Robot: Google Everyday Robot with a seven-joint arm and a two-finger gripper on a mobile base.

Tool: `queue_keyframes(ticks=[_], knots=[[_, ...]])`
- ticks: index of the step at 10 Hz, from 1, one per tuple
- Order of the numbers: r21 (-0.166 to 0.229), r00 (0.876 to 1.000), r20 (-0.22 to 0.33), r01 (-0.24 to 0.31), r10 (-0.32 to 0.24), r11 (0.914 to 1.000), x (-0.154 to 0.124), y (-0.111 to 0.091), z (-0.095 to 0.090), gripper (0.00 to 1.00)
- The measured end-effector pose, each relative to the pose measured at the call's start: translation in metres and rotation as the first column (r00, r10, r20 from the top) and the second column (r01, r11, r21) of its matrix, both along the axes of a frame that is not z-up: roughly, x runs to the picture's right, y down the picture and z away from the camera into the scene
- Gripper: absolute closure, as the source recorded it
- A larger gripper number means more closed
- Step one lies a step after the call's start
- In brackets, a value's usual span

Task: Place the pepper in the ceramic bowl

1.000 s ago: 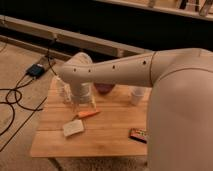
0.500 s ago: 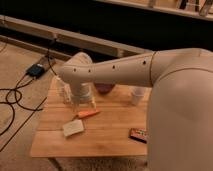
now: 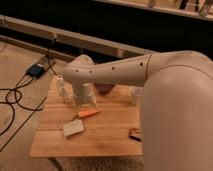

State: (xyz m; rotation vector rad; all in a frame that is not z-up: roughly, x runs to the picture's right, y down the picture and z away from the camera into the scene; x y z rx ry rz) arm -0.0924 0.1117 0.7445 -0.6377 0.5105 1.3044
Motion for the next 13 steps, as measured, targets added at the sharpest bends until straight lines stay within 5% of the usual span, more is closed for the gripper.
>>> queue_keyframes(ticks=[4, 7, 10, 12, 13], knots=[[-0.011, 0.999, -0.013, -0.046, 0.046, 0.9989, 0.006, -0.007, 0.055, 0.35], [-0.018, 0.998, -0.032, -0.063, 0.063, 0.9978, 0.007, -0.009, 0.075, 0.35], [-0.032, 0.996, 0.062, 0.063, -0.061, 0.9975, 0.001, -0.005, 0.080, 0.35], [-0.027, 0.965, 0.186, 0.193, -0.185, 0.9808, -0.008, -0.002, 0.077, 0.35], [-0.014, 0.938, 0.244, 0.258, -0.247, 0.9661, -0.011, -0.002, 0.076, 0.35]])
